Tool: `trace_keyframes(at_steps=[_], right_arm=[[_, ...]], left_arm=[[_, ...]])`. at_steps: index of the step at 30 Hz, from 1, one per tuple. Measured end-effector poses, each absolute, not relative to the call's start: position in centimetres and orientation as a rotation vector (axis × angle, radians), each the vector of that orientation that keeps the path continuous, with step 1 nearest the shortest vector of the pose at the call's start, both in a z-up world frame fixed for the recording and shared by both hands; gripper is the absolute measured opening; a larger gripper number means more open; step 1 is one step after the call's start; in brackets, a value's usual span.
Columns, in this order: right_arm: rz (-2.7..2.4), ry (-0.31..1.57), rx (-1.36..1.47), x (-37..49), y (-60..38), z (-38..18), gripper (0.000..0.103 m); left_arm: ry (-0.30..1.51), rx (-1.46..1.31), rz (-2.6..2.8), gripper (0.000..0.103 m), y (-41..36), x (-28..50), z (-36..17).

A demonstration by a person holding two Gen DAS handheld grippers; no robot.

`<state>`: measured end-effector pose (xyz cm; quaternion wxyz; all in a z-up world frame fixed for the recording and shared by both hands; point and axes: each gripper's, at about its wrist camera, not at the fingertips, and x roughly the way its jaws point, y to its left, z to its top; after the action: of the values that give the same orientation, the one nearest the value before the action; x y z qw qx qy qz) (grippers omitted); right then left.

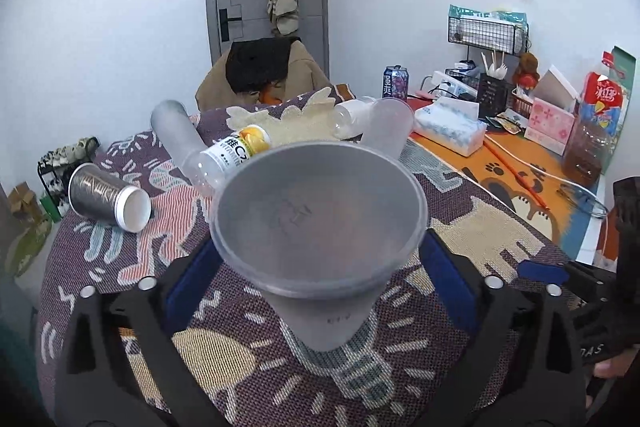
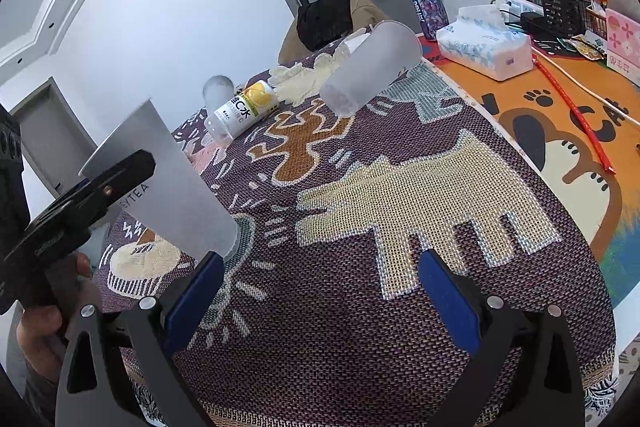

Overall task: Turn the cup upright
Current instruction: 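Rotate the cup upright with the left tool and lower it onto the cloth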

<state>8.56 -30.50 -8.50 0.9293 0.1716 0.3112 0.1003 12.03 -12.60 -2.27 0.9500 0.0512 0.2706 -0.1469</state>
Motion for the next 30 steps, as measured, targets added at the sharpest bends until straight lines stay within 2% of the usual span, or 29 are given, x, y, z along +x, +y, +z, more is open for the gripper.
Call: trace_keyframes(at_steps=[15, 30], right_arm=[[0.207, 0.609, 0.305, 7.8, -29.1, -7.5, 0.095], [0.204, 0.540, 0.235, 6.3, -25.8, -5.3, 0.095]], left_arm=[[0.584, 0.028, -0.300, 0.097, -9.4, 9.5, -3.2], [0.530, -0.020, -0.224, 0.097, -4.6, 6.4, -2.4]])
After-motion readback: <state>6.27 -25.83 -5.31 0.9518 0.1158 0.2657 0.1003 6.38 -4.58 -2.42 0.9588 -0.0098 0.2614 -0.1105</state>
